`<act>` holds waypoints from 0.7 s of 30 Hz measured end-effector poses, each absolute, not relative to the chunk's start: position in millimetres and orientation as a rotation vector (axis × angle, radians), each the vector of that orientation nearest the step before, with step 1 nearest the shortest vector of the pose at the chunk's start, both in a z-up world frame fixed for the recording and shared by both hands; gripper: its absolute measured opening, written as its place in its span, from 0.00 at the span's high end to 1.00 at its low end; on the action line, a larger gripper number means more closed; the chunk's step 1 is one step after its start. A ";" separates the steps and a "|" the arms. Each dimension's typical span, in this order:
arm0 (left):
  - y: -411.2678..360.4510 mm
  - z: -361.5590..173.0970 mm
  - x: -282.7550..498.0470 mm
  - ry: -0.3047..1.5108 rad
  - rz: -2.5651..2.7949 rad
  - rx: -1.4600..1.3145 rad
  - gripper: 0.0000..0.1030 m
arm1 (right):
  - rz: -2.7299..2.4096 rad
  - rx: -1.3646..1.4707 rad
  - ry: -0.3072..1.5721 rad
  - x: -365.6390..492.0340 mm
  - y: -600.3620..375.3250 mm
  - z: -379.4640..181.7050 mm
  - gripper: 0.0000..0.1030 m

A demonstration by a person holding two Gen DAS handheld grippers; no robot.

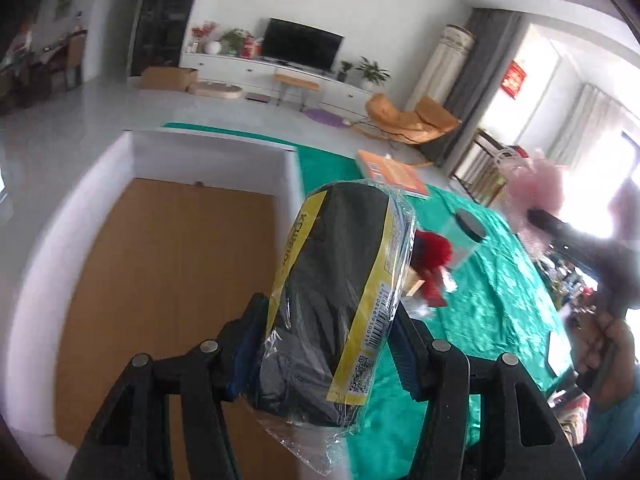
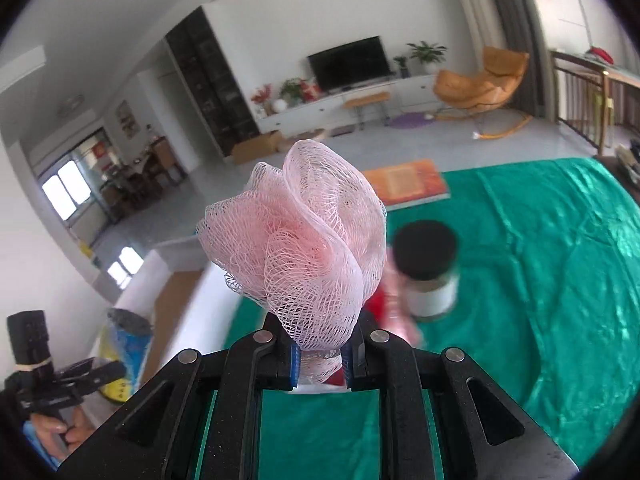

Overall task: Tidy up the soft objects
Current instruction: 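Carry both items over the white box and open both grippers to drop them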

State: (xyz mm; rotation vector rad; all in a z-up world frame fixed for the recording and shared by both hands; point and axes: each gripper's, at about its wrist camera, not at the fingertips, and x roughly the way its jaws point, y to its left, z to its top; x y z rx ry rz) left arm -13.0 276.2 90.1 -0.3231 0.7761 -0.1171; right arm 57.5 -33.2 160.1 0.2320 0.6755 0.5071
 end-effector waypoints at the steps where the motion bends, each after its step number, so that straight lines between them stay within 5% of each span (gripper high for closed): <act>1: 296.2 88.1 -18.8 0.778 -0.058 -0.325 0.44 | 0.575 0.232 0.687 53.2 -4.0 162.3 0.83; 5: 356.8 70.2 -40.7 0.812 0.213 -0.305 0.42 | 0.807 0.229 0.779 44.7 103.6 151.0 0.81; 6: 364.2 62.3 -44.0 0.827 0.276 -0.305 0.33 | 0.851 0.228 0.813 43.8 125.4 142.9 0.77; 7: 370.2 54.8 -45.8 0.834 0.324 -0.313 0.15 | 0.877 0.219 0.850 44.1 144.2 132.5 0.63; 9: 375.2 44.2 -50.8 0.816 0.387 -0.339 0.00 | 0.907 0.189 0.937 47.3 171.7 108.9 0.29; 14: 352.0 38.1 -43.8 0.751 0.371 -0.330 0.00 | 0.742 0.069 0.903 50.2 146.7 77.3 0.29; 21: 214.8 52.9 -15.9 0.723 0.006 -0.213 0.00 | 0.260 -0.019 0.778 47.9 6.6 28.6 0.27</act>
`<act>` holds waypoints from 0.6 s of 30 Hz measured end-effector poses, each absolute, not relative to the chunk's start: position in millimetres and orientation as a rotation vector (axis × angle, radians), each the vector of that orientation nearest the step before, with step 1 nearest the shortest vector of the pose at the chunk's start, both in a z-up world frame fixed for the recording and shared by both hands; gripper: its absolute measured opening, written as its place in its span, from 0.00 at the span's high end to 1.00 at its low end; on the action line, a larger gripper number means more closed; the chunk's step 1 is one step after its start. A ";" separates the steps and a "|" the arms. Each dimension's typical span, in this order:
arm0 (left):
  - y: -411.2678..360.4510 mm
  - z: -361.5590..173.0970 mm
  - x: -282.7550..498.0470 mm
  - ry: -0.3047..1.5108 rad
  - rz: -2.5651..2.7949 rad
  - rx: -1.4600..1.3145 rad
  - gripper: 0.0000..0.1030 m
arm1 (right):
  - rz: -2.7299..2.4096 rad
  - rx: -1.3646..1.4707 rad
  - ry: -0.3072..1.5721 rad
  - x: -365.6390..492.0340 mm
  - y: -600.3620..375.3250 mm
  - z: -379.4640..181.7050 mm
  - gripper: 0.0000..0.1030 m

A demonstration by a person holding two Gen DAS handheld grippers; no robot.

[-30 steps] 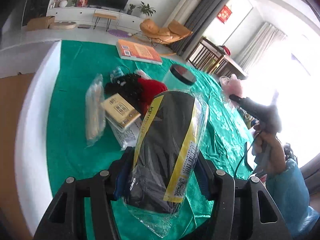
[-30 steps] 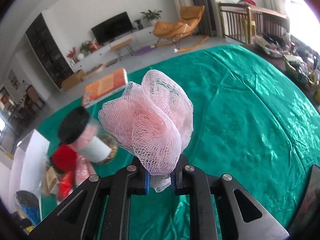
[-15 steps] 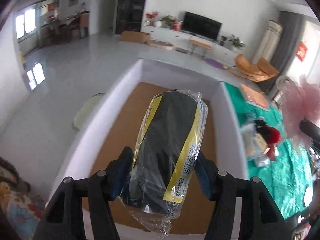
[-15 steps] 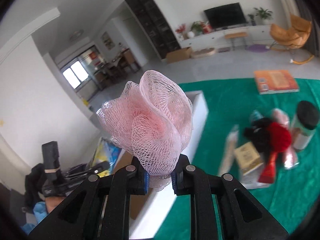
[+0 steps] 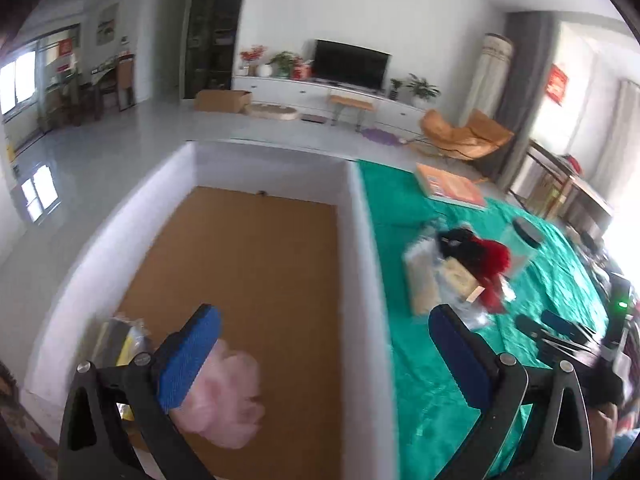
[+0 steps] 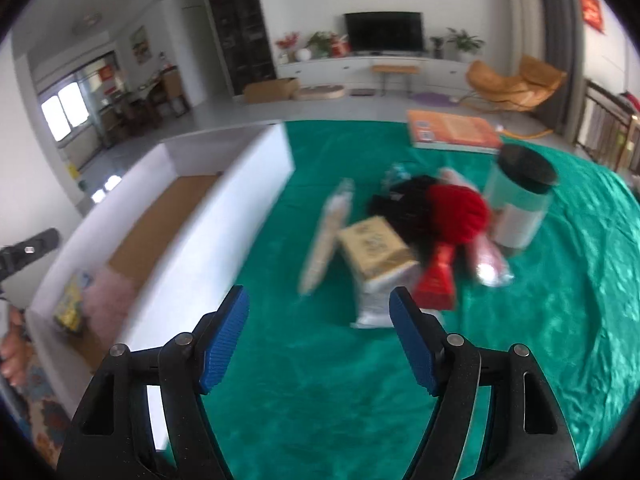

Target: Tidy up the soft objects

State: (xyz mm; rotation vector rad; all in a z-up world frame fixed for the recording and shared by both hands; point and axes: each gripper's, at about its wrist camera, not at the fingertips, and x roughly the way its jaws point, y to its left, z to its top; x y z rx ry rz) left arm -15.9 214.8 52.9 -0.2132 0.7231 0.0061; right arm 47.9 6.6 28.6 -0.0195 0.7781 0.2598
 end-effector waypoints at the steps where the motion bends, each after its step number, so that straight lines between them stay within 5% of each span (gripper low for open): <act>1: 189.1 49.1 -13.2 0.734 -0.061 -0.192 0.00 | 0.196 -0.024 0.785 49.4 -11.7 17.5 0.27; 8: 58.0 -7.0 14.2 0.896 -0.266 -0.041 0.00 | -0.043 0.021 0.835 55.4 -103.0 -31.9 0.27; 18: 44.5 -75.8 61.0 0.923 -0.157 -0.003 0.00 | -0.097 0.066 0.880 43.4 -128.0 -42.8 0.27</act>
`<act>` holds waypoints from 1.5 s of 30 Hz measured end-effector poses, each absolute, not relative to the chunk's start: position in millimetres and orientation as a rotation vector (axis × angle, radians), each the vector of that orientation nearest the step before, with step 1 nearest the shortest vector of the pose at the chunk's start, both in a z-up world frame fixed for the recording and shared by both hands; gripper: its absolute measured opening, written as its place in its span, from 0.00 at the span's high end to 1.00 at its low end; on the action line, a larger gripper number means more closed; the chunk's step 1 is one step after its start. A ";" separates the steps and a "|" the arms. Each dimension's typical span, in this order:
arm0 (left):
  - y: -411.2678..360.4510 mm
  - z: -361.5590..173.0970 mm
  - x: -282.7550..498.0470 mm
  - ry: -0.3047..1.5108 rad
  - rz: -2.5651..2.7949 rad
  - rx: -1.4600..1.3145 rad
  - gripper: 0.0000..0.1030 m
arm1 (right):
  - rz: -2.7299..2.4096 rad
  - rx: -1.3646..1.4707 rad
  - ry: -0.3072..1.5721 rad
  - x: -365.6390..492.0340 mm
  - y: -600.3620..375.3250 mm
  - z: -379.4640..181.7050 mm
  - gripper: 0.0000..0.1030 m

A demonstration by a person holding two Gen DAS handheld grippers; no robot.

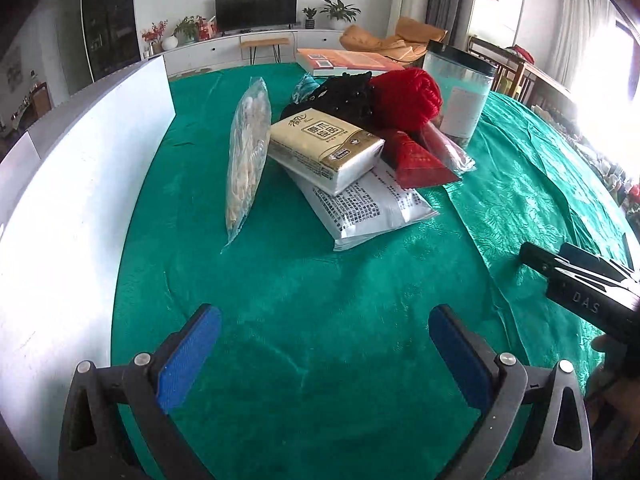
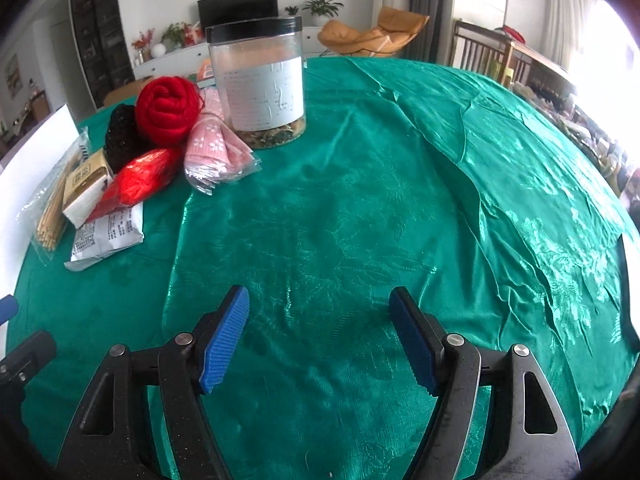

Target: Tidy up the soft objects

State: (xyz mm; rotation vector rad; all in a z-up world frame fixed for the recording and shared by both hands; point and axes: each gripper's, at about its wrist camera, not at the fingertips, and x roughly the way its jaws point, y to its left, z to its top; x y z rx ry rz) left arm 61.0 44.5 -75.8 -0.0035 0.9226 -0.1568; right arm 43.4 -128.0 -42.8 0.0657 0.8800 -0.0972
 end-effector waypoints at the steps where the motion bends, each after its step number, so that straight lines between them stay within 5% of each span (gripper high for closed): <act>1: 44.6 -79.1 62.5 0.928 -0.155 -0.005 0.00 | -0.099 0.065 0.880 44.0 -129.2 -42.9 0.27; 45: 40.8 -89.1 60.1 0.924 -0.127 0.050 0.00 | -0.088 0.048 0.896 45.3 -126.2 -46.4 0.19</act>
